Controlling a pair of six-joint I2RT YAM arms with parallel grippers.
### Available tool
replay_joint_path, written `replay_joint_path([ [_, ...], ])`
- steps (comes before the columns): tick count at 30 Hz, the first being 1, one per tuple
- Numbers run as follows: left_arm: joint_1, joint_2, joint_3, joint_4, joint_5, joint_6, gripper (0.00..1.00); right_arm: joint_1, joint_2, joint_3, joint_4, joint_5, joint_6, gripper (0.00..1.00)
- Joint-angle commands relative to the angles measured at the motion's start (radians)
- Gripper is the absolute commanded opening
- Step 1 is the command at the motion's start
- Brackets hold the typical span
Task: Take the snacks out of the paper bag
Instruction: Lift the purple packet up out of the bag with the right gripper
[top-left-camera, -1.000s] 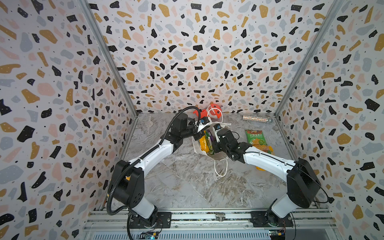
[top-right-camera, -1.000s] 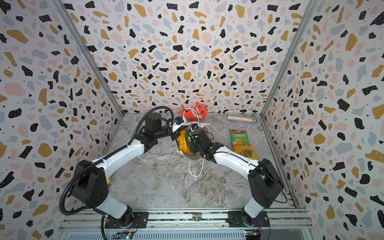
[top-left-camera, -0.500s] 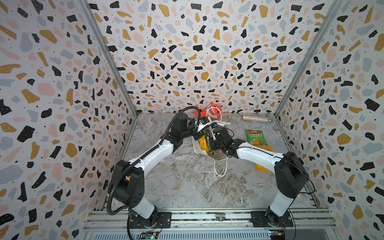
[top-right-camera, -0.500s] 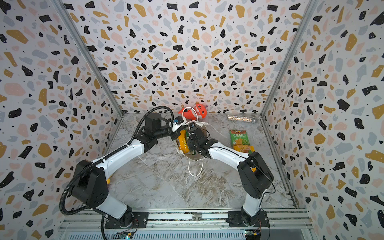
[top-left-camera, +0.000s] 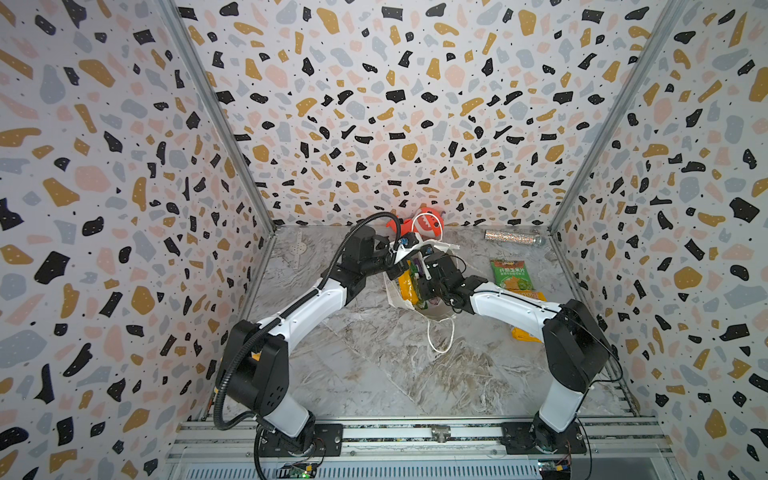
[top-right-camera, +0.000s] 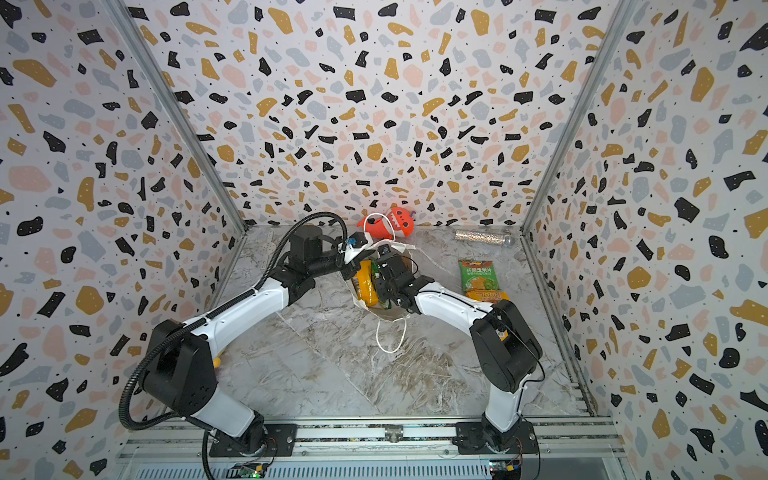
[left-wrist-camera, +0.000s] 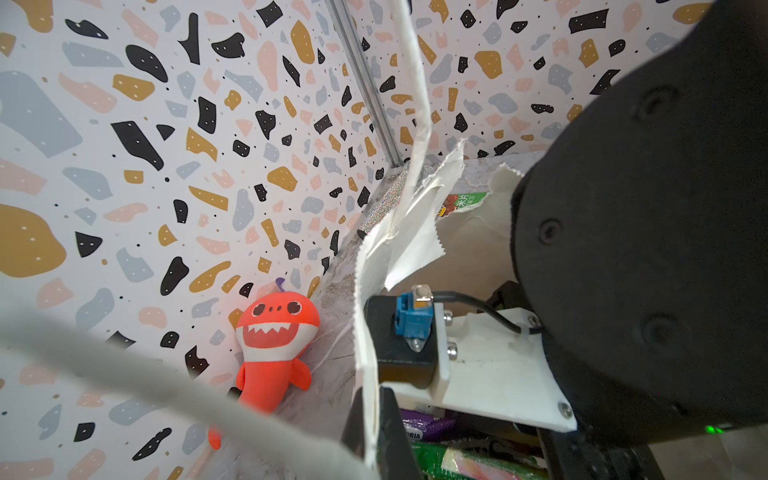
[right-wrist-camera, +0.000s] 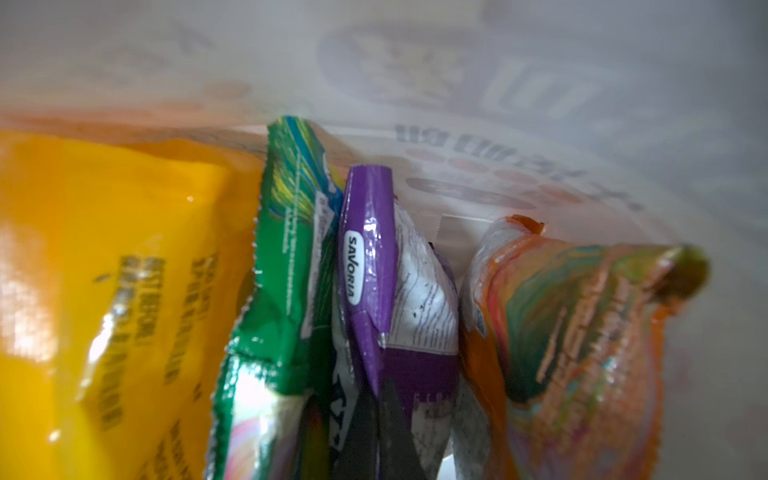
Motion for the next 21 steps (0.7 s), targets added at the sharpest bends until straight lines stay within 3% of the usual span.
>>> replay_joint_path([
  [1,-0.009,-0.032,-0.009,0.071,0.037,-0.002,0.00,-0.018,-0.065,0.023,-0.024,0.010,-0.009,0.00],
  [21,-0.009,-0.030,-0.010,0.077,-0.009,-0.015,0.00,-0.012,-0.279,-0.001,-0.024,-0.094,-0.033,0.00],
])
